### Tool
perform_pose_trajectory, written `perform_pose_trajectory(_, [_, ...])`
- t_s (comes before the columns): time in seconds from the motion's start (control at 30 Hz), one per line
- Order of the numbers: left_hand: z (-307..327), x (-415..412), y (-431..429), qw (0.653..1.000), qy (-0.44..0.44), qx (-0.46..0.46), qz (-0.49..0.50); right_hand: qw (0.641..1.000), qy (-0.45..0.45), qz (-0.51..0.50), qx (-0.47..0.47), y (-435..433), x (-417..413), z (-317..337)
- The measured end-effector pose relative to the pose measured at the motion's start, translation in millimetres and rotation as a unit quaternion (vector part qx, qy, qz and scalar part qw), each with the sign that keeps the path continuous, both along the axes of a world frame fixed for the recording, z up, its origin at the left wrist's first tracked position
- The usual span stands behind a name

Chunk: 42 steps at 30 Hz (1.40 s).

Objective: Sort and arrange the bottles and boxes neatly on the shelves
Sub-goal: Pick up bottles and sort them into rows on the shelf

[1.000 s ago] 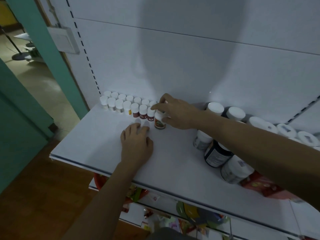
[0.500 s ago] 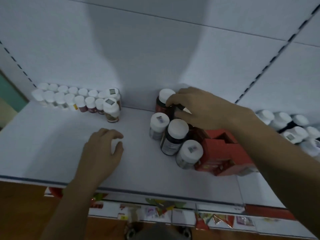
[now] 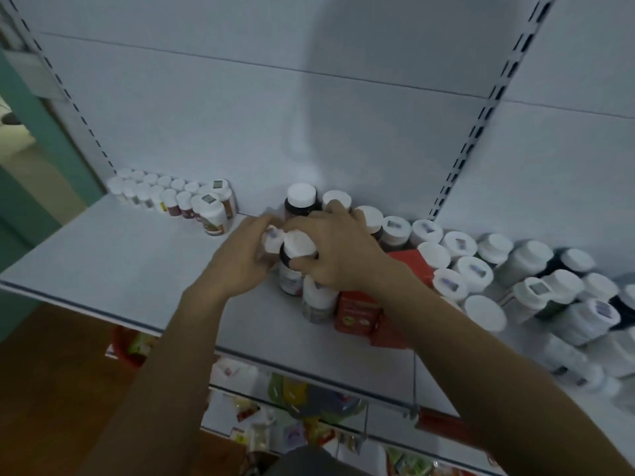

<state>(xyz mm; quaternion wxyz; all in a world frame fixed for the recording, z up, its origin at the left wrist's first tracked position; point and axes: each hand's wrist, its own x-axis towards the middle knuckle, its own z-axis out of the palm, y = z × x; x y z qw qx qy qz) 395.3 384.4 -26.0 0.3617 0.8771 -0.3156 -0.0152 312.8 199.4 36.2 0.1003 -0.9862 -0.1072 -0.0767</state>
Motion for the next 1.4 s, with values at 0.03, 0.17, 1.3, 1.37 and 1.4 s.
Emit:
perform_pose_trajectory(0.03, [-1,-8,4,0.998,-0.014,-0.028,0.046,0.998,-0.018,-0.002,0.063,-3,-3,1])
perform_pose_trajectory(0.17, [17,-51,16,0.959,-0.084,-0.146,0.230,0.927,-0.136,-0.047,0.346,-23,-27,11])
perform_pose_trajectory(1.3, [77,-380,-513,0.907,-0.003,-0.160,-0.389,0.687,-0.381,-0.551,0.281,-399,-535,-11])
perform_pose_trajectory(1.37, [71,-403,-545,0.911,-0.013,-0.153,-0.383,0.692,-0.376,-0.558,0.262,-435,-558,-19])
perform_pose_trajectory(1.4, [67,-414,-560,0.915,-0.015,-0.148,-0.376,0.693,-0.372,-0.563,0.252,-453,-570,-22])
